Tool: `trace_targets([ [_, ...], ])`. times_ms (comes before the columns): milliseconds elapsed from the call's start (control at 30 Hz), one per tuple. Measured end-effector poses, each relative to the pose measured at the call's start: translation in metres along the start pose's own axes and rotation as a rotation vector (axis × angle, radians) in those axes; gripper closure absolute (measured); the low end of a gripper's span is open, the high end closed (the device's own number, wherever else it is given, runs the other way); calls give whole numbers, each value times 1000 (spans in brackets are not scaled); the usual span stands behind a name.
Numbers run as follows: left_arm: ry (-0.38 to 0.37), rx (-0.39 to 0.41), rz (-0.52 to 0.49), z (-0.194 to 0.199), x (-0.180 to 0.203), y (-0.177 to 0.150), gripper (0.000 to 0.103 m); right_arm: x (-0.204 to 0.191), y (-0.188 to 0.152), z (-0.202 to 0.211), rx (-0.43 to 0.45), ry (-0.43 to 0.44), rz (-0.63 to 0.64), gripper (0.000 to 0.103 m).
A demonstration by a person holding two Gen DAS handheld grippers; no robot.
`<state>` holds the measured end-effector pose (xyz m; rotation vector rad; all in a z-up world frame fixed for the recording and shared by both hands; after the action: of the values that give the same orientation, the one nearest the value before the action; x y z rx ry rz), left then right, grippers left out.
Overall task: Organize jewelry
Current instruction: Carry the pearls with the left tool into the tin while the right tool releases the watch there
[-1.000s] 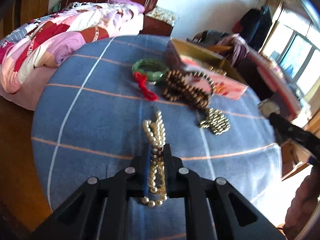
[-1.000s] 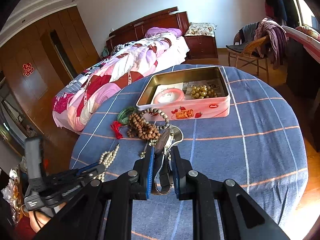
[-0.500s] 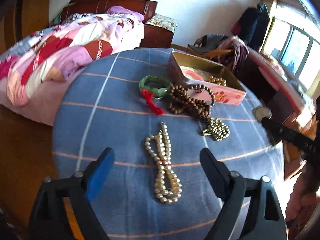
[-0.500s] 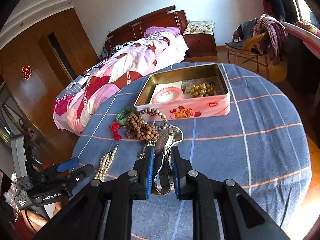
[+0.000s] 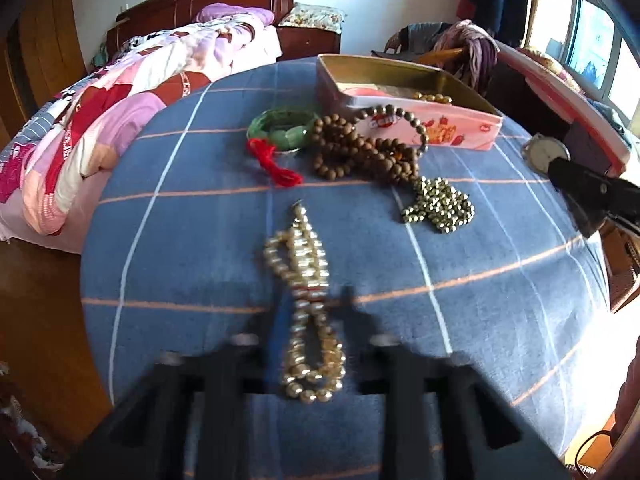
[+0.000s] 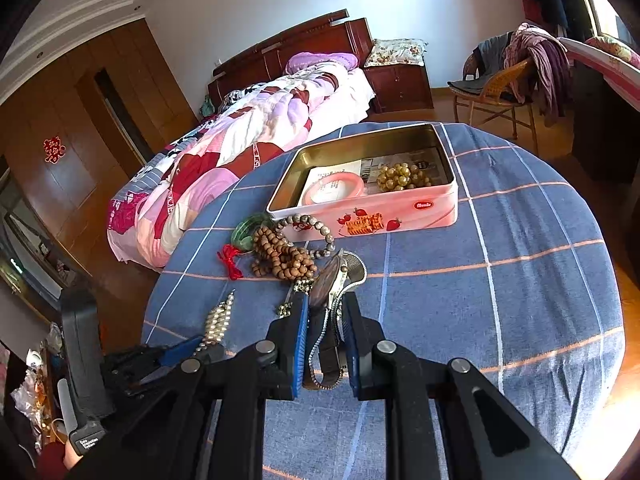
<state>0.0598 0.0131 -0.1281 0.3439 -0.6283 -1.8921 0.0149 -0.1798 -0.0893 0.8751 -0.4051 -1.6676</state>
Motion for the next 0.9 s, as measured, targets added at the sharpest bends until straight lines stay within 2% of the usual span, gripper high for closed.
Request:
trace_targets([
  [100, -29, 2, 19, 2, -5, 0, 89, 1, 0, 3, 11, -2, 0, 86],
  [200, -98, 27, 83, 10, -13, 1, 89, 4, 3, 8, 31, -10, -3, 86],
  [267, -145, 79, 104, 20, -16, 5, 89, 7, 6, 11, 44, -15, -6, 86],
  [367, -168, 148, 103, 37, -18, 13, 89, 11, 12, 15, 60, -18, -15, 86],
  [533, -189, 229, 79, 62, -15, 36, 89, 13, 24, 17, 81, -18, -21, 86],
  [667, -239, 289, 66, 74, -9, 58, 89, 11, 38, 17, 105, -16, 0, 86],
  [900, -292, 379, 24, 68, 11, 118, 89, 15, 86, 6, 169, -11, 7, 86],
])
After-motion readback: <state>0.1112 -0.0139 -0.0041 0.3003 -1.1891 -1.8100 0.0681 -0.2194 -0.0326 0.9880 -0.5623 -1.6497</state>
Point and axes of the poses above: each gripper's, at about its wrist camera, not at the fingertips, and z roughly against the way its jaws point, x to its right, y to its top, the point moved 1 cm from there along -z, roughly the way its jaws point
